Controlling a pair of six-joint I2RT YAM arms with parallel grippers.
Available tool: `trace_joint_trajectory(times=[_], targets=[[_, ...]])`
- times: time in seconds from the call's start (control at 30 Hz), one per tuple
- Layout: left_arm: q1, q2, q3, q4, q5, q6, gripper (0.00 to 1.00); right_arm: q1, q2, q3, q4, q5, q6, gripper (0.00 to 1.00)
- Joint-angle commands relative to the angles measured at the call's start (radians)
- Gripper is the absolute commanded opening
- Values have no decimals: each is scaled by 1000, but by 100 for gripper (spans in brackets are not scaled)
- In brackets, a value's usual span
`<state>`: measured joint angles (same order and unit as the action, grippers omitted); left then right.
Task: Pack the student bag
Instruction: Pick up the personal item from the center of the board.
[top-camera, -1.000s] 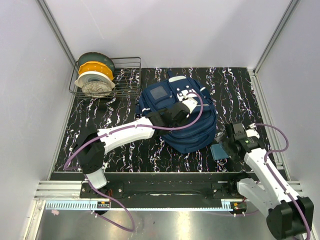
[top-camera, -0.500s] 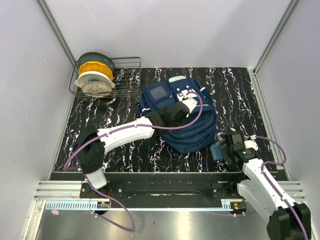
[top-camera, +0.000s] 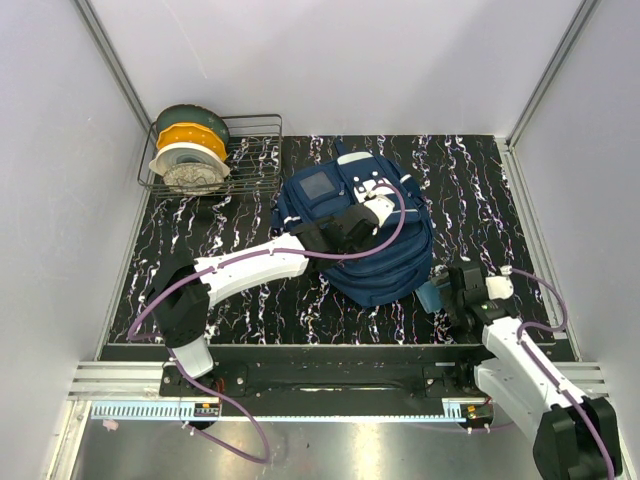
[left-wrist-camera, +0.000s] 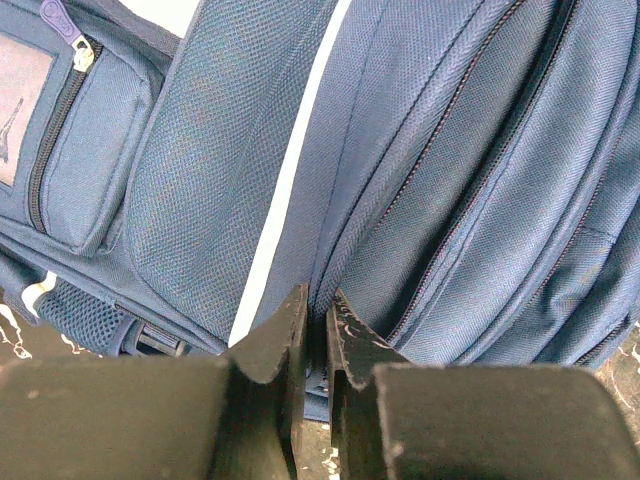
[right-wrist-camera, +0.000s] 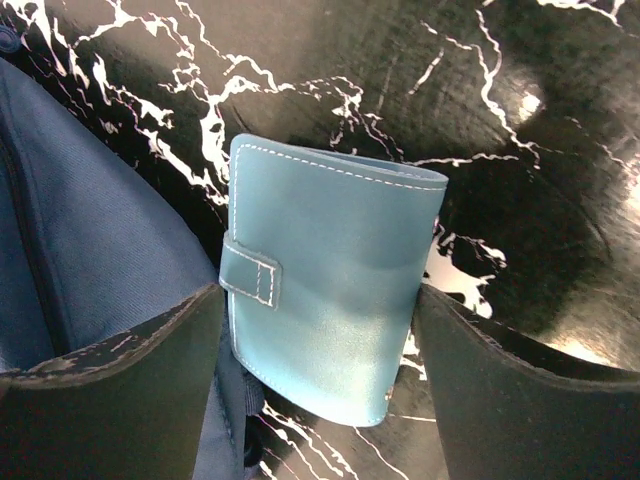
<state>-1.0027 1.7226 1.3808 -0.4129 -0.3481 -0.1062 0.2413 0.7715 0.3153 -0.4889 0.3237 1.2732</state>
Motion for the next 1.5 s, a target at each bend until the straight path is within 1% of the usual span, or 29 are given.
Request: trace_joint_trajectory(times=[0.0,0.03,0.07,0.13,0.23,0.3,0.33,0.37,0.4,0.5,0.53,0.6,0.63,0.7,0.77,0.87,0.93,1.07,1.17,1.3,1.4,1.47], targets=[[15,-44,26,37,-5,-18,0,-2,63,-22,96,-38,-52,78],[15,-43,24,37,-5,-18,0,-2,87,-19,111,-46,-64,76],[15,-41,26,37,-2,-18,0,-2,100,-16,125,-69,-84,72],[13,-40,26,34,-2,-18,0,-4,133,-10,170,-95,-106,69],[15,-41,24,33,-5,-18,0,-4,156,2,191,-129,-133,70],[15,-41,24,33,-6,-18,0,-4,153,7,199,-141,-153,73],[15,-41,24,33,-6,-18,0,-4,146,5,200,-146,-159,72],[15,-40,24,31,-6,-18,0,-4,138,2,207,-149,-167,66],[16,-41,23,33,-6,-18,0,-4,132,-1,216,-152,-169,56],[15,-40,23,33,-6,-18,0,-4,89,-13,213,-152,-170,36],[15,-40,23,33,-5,-18,0,-4,66,-16,211,-152,-170,28],[16,-40,23,31,-3,-18,0,-2,43,-18,199,-147,-170,23],[16,-40,23,31,-3,-18,0,-4,25,-16,194,-143,-172,19],[16,-41,21,33,-3,-18,0,-2,6,-10,173,-132,-175,17],[16,-41,21,33,-3,-18,0,-4,0,-1,167,-127,-187,8],[16,-46,17,31,-6,-21,0,-2,-14,24,142,-121,-199,2],[16,-47,17,33,-6,-21,0,-4,-26,44,116,-114,-205,0],[16,-52,15,33,-9,-20,0,-2,-72,88,55,-85,-216,0],[18,-55,20,33,-9,-18,0,-4,-127,129,-16,-48,-218,0],[16,-63,11,51,-22,-21,0,-4,-248,159,-101,-15,-213,0],[19,-83,-5,74,-9,-32,0,-4,-305,183,-135,-23,-209,0],[21,-89,-3,74,0,-38,0,-4,-316,206,-148,-43,-207,0]])
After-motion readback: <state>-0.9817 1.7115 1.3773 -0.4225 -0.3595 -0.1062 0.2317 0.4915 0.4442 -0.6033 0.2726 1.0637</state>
